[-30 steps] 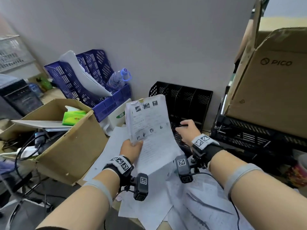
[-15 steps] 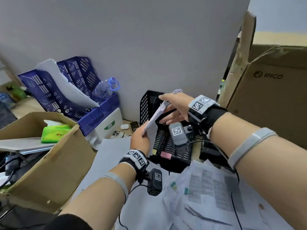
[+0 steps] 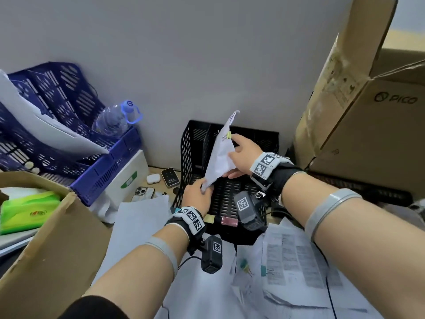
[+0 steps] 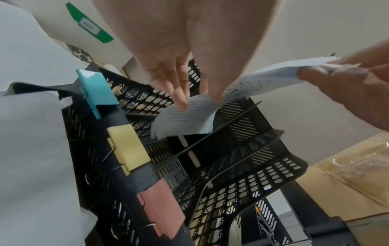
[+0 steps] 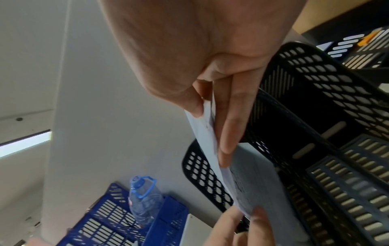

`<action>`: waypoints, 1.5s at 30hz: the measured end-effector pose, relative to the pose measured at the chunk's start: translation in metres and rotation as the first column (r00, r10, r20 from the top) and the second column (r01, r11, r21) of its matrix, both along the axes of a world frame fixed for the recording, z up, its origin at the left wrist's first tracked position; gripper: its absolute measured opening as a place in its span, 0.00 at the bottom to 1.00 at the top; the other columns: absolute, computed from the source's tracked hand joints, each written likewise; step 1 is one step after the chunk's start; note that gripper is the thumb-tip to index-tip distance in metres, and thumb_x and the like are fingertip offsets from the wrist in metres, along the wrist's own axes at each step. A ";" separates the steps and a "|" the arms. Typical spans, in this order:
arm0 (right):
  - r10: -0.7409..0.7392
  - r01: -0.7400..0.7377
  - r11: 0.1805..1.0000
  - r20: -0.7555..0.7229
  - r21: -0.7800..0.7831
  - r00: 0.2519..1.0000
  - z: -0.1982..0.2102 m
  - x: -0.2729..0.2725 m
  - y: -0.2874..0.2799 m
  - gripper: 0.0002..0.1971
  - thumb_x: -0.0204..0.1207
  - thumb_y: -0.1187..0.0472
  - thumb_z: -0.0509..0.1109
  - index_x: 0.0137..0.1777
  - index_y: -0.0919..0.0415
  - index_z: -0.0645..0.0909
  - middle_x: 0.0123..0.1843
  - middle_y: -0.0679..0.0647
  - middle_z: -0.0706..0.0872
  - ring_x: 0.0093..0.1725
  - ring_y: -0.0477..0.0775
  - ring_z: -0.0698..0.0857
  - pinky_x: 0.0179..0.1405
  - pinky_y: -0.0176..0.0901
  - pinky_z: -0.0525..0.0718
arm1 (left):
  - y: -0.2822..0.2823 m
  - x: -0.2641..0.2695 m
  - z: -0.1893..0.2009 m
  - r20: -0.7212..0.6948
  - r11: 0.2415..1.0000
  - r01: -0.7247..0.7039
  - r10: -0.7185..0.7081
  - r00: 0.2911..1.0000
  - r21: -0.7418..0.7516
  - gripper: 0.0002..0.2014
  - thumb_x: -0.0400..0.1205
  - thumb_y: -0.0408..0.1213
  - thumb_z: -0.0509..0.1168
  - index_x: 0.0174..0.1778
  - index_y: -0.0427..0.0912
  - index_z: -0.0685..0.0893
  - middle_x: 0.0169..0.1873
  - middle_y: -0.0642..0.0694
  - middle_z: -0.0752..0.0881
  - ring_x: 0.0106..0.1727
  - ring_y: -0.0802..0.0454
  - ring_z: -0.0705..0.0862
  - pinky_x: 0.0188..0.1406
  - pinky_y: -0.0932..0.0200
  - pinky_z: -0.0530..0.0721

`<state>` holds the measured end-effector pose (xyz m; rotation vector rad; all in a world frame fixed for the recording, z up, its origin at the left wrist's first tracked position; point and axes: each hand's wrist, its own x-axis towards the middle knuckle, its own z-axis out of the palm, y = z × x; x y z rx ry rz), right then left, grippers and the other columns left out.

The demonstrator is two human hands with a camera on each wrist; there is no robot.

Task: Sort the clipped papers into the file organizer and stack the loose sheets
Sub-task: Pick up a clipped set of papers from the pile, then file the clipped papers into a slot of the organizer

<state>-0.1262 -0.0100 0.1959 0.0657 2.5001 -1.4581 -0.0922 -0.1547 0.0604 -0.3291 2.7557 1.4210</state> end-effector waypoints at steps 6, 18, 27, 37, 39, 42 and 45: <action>0.057 -0.030 0.993 0.234 -0.118 0.970 -0.027 0.001 -0.004 0.20 0.82 0.71 0.57 0.72 0.56 0.71 0.59 0.62 0.86 0.37 0.65 0.92 0.32 0.51 0.93 | 0.001 -0.001 -0.016 0.207 0.992 0.014 -0.041 0.978 0.129 0.17 0.83 0.48 0.63 0.34 0.42 0.84 0.33 0.42 0.93 0.36 0.44 0.92 0.44 0.53 0.89; -0.198 0.267 0.959 0.451 -0.093 0.870 -0.122 0.096 0.117 0.08 0.83 0.65 0.60 0.55 0.59 0.80 0.46 0.58 0.88 0.35 0.59 0.87 0.31 0.41 0.83 | 0.100 0.069 -0.082 0.570 0.845 0.359 -0.533 0.625 0.397 0.09 0.82 0.37 0.69 0.37 0.39 0.83 0.36 0.37 0.88 0.34 0.42 0.91 0.45 0.42 0.93; -0.357 0.452 0.892 0.617 0.002 0.702 -0.189 0.197 0.201 0.11 0.83 0.64 0.61 0.61 0.61 0.81 0.54 0.59 0.89 0.37 0.55 0.87 0.38 0.45 0.84 | 0.150 0.094 -0.117 0.440 0.904 0.420 -0.408 0.800 0.074 0.08 0.77 0.41 0.74 0.48 0.48 0.83 0.44 0.45 0.88 0.46 0.47 0.88 0.49 0.54 0.88; -0.269 0.215 0.906 0.106 0.364 0.957 -0.170 0.183 0.233 0.30 0.72 0.65 0.68 0.76 0.53 0.70 0.71 0.61 0.77 0.66 0.61 0.80 0.67 0.53 0.80 | 0.162 0.112 -0.089 0.162 0.919 0.356 -0.383 0.910 0.171 0.11 0.86 0.33 0.60 0.38 0.50 0.72 0.29 0.41 0.80 0.29 0.49 0.76 0.30 0.56 0.77; -0.155 0.117 0.893 0.053 0.435 0.986 -0.157 0.173 0.235 0.35 0.73 0.63 0.69 0.81 0.50 0.65 0.79 0.61 0.67 0.79 0.61 0.68 0.79 0.51 0.68 | 0.154 0.112 -0.077 0.136 0.928 0.345 -0.363 0.922 0.137 0.10 0.86 0.36 0.61 0.39 0.51 0.73 0.27 0.42 0.80 0.28 0.50 0.74 0.30 0.56 0.76; -0.032 0.004 0.882 0.052 0.471 0.998 -0.141 0.160 0.230 0.38 0.73 0.60 0.70 0.83 0.49 0.61 0.85 0.59 0.59 0.85 0.59 0.59 0.84 0.50 0.59 | 0.141 0.113 -0.058 0.081 0.932 0.335 -0.348 0.934 0.137 0.09 0.85 0.33 0.62 0.41 0.49 0.75 0.29 0.45 0.82 0.29 0.51 0.76 0.32 0.56 0.80; 0.049 -0.068 0.860 0.051 0.506 0.997 -0.132 0.151 0.219 0.31 0.71 0.58 0.72 0.75 0.48 0.71 0.72 0.56 0.78 0.71 0.60 0.79 0.71 0.52 0.78 | 0.130 0.118 -0.040 0.046 0.922 0.340 -0.354 0.934 0.182 0.07 0.85 0.28 0.62 0.43 0.42 0.76 0.29 0.46 0.78 0.28 0.53 0.74 0.31 0.60 0.76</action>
